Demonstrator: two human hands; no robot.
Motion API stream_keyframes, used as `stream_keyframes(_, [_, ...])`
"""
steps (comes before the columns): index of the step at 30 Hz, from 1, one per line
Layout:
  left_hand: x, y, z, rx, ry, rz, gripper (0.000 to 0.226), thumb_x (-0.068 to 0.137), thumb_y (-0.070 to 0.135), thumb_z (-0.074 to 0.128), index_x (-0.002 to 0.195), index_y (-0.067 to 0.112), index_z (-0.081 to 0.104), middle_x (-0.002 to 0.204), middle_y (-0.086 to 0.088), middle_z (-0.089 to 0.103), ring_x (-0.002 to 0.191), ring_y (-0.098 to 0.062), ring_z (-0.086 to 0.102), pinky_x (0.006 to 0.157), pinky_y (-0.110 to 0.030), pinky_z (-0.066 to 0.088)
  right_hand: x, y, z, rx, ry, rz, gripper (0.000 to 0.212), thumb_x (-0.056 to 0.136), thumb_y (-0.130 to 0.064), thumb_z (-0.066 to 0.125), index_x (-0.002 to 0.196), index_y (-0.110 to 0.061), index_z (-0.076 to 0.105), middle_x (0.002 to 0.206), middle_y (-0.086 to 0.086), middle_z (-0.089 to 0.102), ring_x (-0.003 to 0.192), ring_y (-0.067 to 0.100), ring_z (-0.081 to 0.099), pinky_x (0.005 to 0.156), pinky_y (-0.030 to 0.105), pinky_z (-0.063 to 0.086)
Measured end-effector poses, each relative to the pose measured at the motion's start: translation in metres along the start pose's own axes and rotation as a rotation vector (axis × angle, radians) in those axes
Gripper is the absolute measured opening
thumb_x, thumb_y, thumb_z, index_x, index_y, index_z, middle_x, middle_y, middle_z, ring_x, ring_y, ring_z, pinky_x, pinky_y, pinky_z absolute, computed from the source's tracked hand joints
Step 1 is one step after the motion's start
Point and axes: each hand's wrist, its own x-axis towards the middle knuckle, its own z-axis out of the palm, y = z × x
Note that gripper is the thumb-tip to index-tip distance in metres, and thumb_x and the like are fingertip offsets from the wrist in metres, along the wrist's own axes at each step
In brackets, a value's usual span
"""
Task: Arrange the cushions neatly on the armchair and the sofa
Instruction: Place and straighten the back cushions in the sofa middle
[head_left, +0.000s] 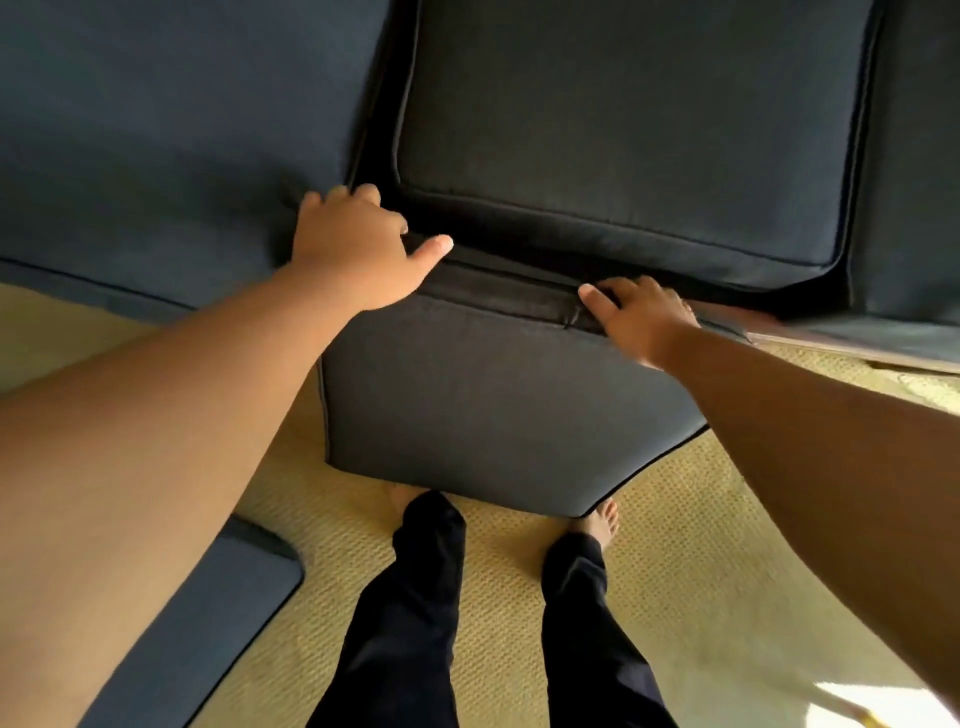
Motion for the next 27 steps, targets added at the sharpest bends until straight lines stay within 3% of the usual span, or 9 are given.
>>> stream_keyframes(3, [-0.008, 0.02, -0.011, 0.116, -0.08, 0.171, 0.089, 0.083, 0.087, 0.023, 0.134, 0.024, 0.061, 0.137, -0.012, 0.05, 0.127, -0.036, 0.044, 0.106, -0.051, 0.034, -0.022, 0.006, -0.006, 0.032, 0.013, -0.042, 0.082, 0.088, -0.085, 0.029, 0.142, -0.029, 0.054, 0.141, 0.013, 0.053, 0.131, 0.041, 0.047, 0.105, 0.051, 0.042])
stream_keyframes(7, [-0.044, 0.05, -0.005, -0.103, -0.245, 0.308, 0.09, 0.078, 0.09, 0.035, 0.137, 0.023, 0.049, 0.14, -0.004, 0.052, 0.128, -0.03, 0.047, 0.106, -0.047, 0.041, -0.075, 0.023, 0.01, 0.046, -0.054, -0.094, 0.087, 0.082, -0.09, 0.029, 0.129, -0.022, 0.056, 0.135, 0.007, 0.054, 0.128, 0.034, 0.047, 0.102, 0.047, 0.04])
stream_keyframes(10, [-0.09, 0.079, 0.004, 0.04, -0.311, 0.336, 0.097, 0.076, 0.095, 0.017, 0.131, 0.023, 0.051, 0.134, -0.005, 0.053, 0.126, -0.03, 0.047, 0.102, -0.048, 0.04, -0.124, 0.039, 0.034, 0.052, -0.08, -0.12, 0.089, 0.075, -0.094, 0.023, 0.122, -0.024, 0.053, 0.128, 0.001, 0.054, 0.123, 0.027, 0.046, 0.102, 0.042, 0.036])
stream_keyframes(12, [-0.118, 0.077, 0.013, 0.107, -0.205, 0.357, 0.097, 0.076, 0.094, 0.009, 0.118, 0.019, 0.053, 0.121, -0.005, 0.057, 0.116, -0.029, 0.052, 0.097, -0.046, 0.041, -0.146, 0.034, 0.054, 0.018, -0.004, -0.167, 0.083, 0.077, -0.094, 0.022, 0.112, -0.025, 0.052, 0.118, -0.002, 0.058, 0.114, 0.025, 0.051, 0.099, 0.04, 0.038])
stream_keyframes(14, [-0.146, 0.077, 0.024, 0.081, -0.112, 0.378, 0.084, 0.083, 0.089, 0.013, 0.103, 0.018, 0.052, 0.103, -0.003, 0.059, 0.1, -0.028, 0.058, 0.086, -0.044, 0.043, -0.174, 0.033, 0.073, 0.016, 0.079, -0.158, 0.079, 0.08, -0.093, 0.022, 0.104, -0.024, 0.052, 0.109, -0.003, 0.059, 0.108, 0.025, 0.054, 0.097, 0.04, 0.04])
stream_keyframes(18, [-0.201, 0.071, 0.048, -0.025, -0.098, 0.388, 0.061, 0.092, 0.072, 0.022, 0.077, 0.02, 0.049, 0.075, -0.001, 0.059, 0.074, -0.029, 0.061, 0.064, -0.039, 0.046, -0.223, 0.034, 0.112, 0.001, 0.092, -0.189, 0.084, 0.08, -0.094, 0.021, 0.105, -0.022, 0.056, 0.106, -0.002, 0.063, 0.105, 0.026, 0.058, 0.095, 0.042, 0.043])
stream_keyframes(22, [-0.236, 0.077, 0.059, -0.029, -0.132, 0.34, 0.062, 0.095, 0.065, 0.021, 0.065, 0.02, 0.051, 0.068, -0.003, 0.061, 0.066, -0.031, 0.062, 0.053, -0.034, 0.039, -0.249, 0.041, 0.14, 0.022, 0.108, -0.234, 0.077, 0.084, -0.089, 0.027, 0.096, -0.02, 0.06, 0.1, 0.0, 0.068, 0.101, 0.028, 0.063, 0.095, 0.045, 0.044])
stream_keyframes(27, [-0.236, 0.088, 0.06, -0.014, -0.141, 0.284, 0.062, 0.1, 0.058, 0.025, 0.063, 0.019, 0.054, 0.068, -0.002, 0.061, 0.064, -0.029, 0.058, 0.055, -0.033, 0.036, -0.247, 0.043, 0.138, 0.063, 0.179, -0.187, 0.058, 0.098, -0.067, 0.035, 0.09, -0.018, 0.066, 0.087, 0.006, 0.07, 0.084, 0.035, 0.065, 0.074, 0.039, 0.044])
